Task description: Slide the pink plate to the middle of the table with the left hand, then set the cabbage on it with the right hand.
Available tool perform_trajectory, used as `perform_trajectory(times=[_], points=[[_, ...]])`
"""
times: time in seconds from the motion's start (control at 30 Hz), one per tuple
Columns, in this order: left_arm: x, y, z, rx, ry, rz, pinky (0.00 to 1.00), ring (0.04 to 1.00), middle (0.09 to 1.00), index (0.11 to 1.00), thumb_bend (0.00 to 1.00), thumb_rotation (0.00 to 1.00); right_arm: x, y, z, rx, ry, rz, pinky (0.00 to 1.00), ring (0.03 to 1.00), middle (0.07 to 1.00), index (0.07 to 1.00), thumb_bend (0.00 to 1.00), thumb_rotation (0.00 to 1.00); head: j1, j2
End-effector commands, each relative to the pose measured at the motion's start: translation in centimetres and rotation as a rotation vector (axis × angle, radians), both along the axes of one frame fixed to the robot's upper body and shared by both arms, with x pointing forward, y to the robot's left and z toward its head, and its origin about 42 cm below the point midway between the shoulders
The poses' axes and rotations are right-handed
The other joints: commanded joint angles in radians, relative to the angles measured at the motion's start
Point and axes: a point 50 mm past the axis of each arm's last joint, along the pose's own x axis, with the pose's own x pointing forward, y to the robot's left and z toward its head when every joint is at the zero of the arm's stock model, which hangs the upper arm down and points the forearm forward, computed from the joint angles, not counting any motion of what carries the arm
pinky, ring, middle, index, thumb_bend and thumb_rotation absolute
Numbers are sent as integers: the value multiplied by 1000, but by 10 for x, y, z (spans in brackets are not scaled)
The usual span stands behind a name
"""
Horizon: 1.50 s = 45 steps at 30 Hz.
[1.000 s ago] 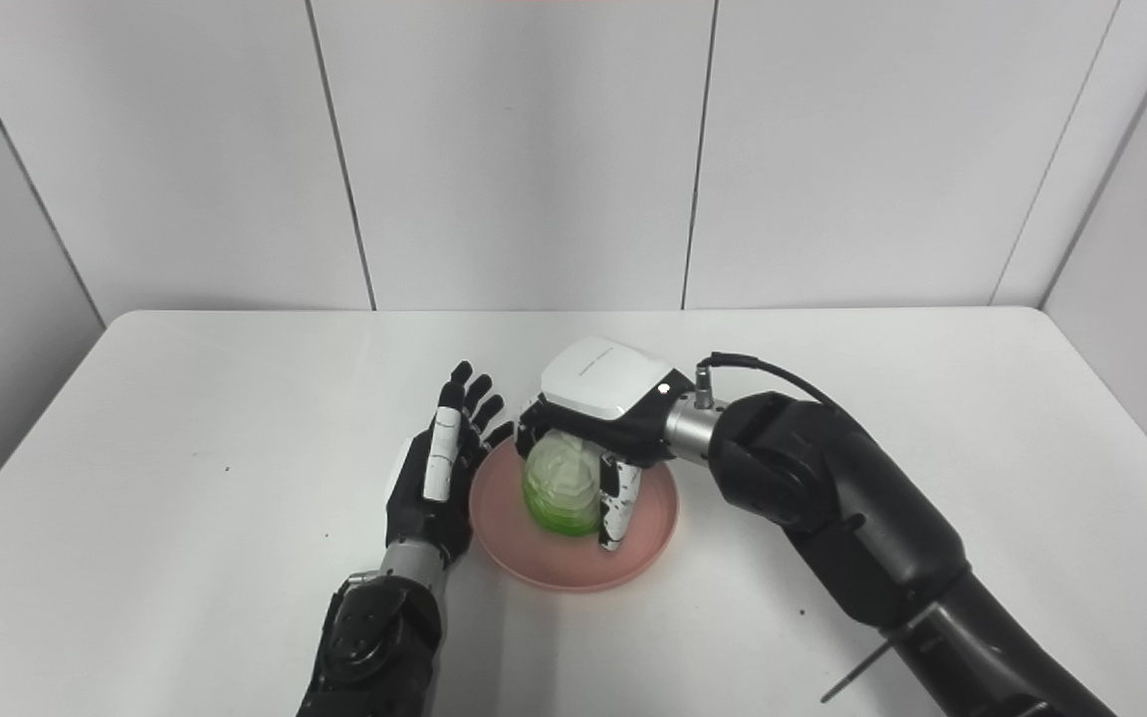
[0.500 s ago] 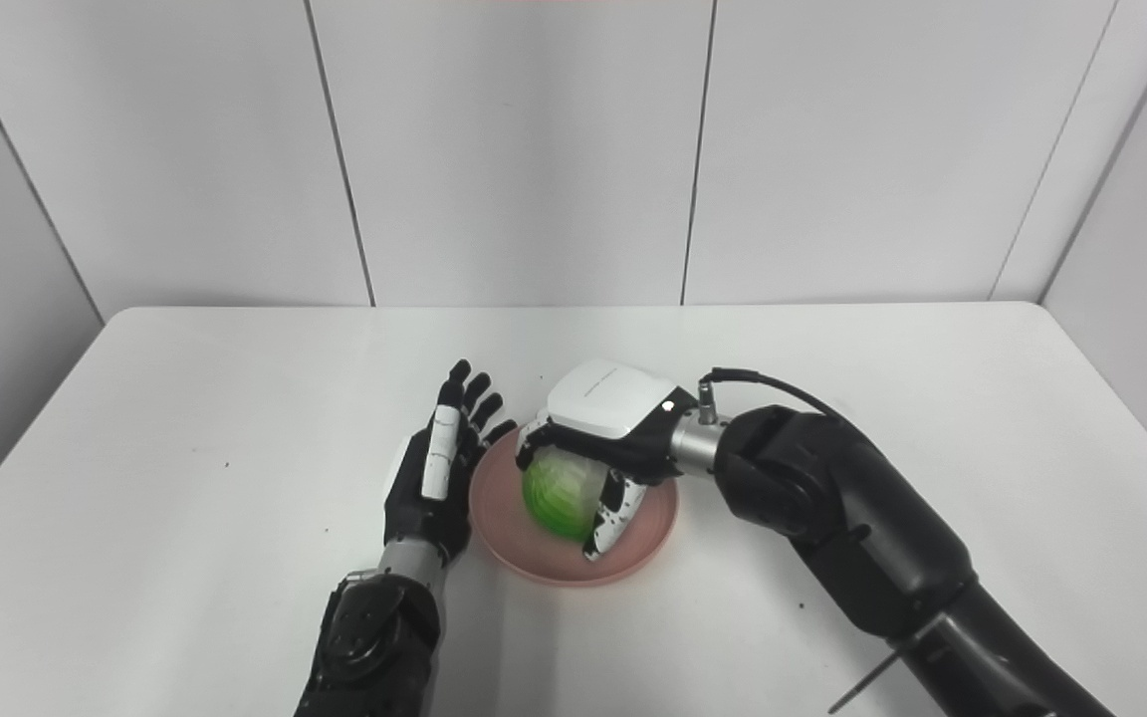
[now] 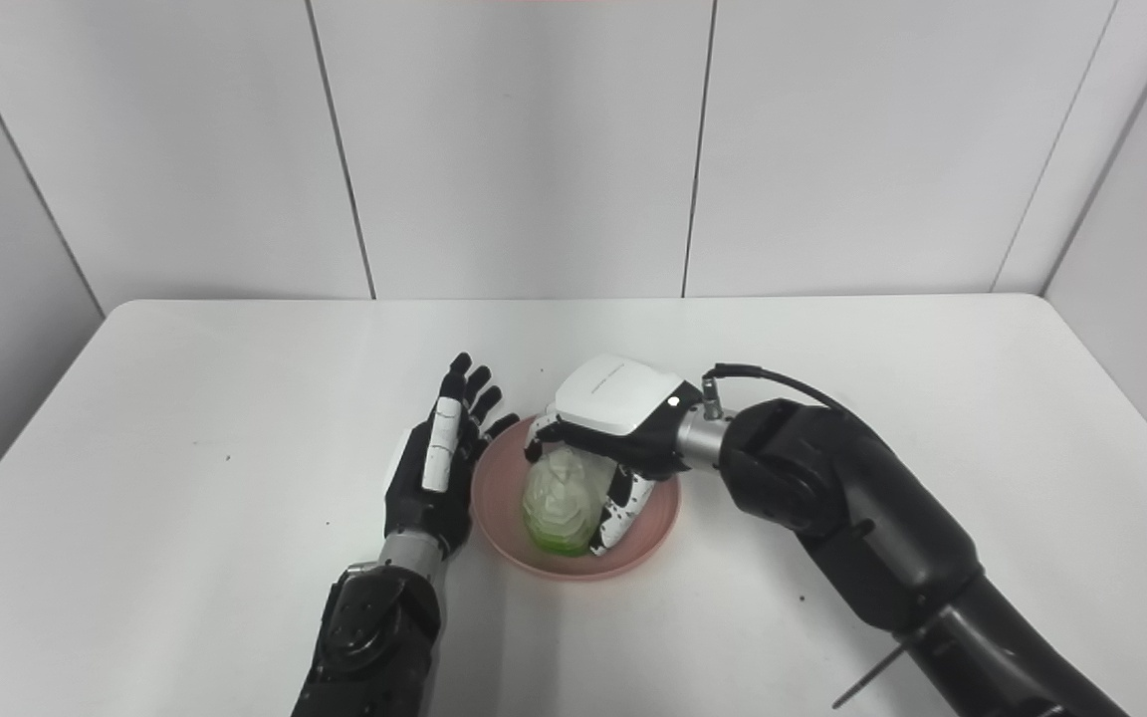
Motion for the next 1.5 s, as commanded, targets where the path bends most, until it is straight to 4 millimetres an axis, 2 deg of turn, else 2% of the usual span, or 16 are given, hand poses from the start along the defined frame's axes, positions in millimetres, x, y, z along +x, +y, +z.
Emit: perform_trajectory(times=[0.0,0.2,0.37,0.4,0.47,0.57,0.6,0.67,0.73,0.83,0.93,1.07,1.23,1.33,1.47], points=[[0,1,-2,-7,20,-1,852,966,977,986,935,818,4,2,34,13,-84,33,896,828,805,709,1000,344,0,-1],[2,3,-2,0,20,5,856,947,976,981,922,827,-1,0,55,78,-106,38,902,851,809,708,1000,341,-4,-4],[2,6,1,-5,14,21,854,945,968,979,907,827,-9,-10,79,294,-82,10,836,838,804,711,1000,309,-10,-2],[3,7,1,-5,10,25,869,948,971,981,911,828,-10,-15,81,368,-61,-7,758,824,806,716,1000,345,-12,-3],[3,9,2,4,-2,32,880,953,973,984,913,832,-9,-26,77,530,-18,-50,723,824,823,737,993,443,-14,-4],[5,13,3,27,-26,41,896,961,975,989,902,844,-8,-39,62,752,34,-122,751,868,883,818,913,641,-13,-5],[5,14,3,39,-37,45,899,962,976,990,900,846,-6,-44,47,880,61,-165,761,877,894,831,900,667,-11,-5],[6,17,4,76,-59,62,904,960,971,983,872,850,-8,-46,18,1101,108,-265,768,906,973,893,869,796,-10,-3],[6,18,5,120,-78,94,899,945,961,968,865,851,-13,-45,-4,1262,152,-342,804,920,993,939,847,883,-10,-3],[4,18,5,171,-104,144,914,940,958,950,904,852,-19,-41,-28,1479,260,-431,965,979,1000,988,830,916,-9,-3],[1,17,5,199,-118,173,975,951,964,949,901,853,-21,-39,-47,1640,322,-511,997,998,1000,999,833,908,-10,-3],[-2,16,3,241,-114,174,999,977,977,959,913,856,-30,-36,-73,1714,312,-627,1000,1000,1000,1000,871,982,-17,-2],[-3,18,3,291,-106,196,1000,966,962,963,909,876,-40,-32,-93,1727,329,-675,1000,1000,1000,1000,840,994,-29,1],[-2,18,5,316,-101,217,956,940,937,958,854,868,-48,-29,-107,1700,344,-711,1000,1000,1000,1000,848,1000,-35,1],[-1,20,7,351,-94,206,909,935,937,972,807,875,-54,-22,-115,1682,351,-730,1000,1000,1000,1000,806,1000,-46,6]])
